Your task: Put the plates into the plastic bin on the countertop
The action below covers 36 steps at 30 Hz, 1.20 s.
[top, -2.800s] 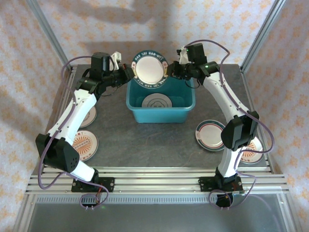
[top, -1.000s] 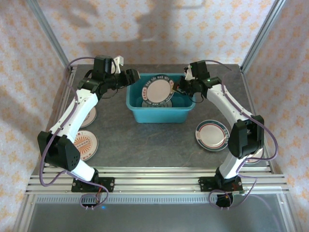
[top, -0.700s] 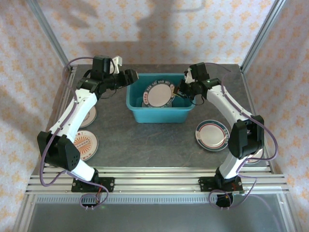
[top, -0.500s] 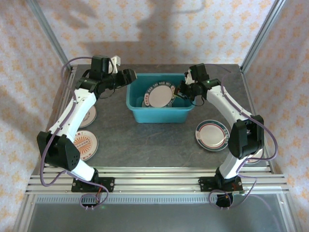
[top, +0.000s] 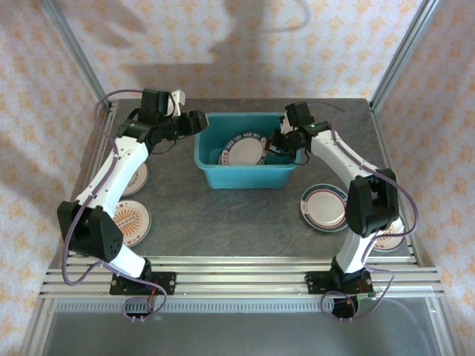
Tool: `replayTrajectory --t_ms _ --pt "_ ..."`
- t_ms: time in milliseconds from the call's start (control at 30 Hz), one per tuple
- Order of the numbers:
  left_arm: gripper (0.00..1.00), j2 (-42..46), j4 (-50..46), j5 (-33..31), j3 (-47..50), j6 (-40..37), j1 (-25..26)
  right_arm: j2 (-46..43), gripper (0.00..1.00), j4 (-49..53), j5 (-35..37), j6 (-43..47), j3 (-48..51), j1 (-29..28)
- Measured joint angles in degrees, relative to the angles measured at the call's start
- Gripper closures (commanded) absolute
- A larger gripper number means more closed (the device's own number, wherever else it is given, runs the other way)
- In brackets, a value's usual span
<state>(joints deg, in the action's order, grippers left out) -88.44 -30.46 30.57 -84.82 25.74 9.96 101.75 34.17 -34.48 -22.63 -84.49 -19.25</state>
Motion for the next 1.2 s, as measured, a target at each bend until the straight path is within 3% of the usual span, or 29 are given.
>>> replayTrajectory --t_ms 900,1200 --pt "0.36 0.1 0.0 -1.0 2.9 -0.3 -0.7 7.6 1.00 9.1 9.3 3.4 -8.2 -2.7" --pt "0.37 0.1 0.0 -1.0 3.8 -0.4 -1.1 9.1 0.87 11.5 11.4 4.8 -10.9 -3.3"
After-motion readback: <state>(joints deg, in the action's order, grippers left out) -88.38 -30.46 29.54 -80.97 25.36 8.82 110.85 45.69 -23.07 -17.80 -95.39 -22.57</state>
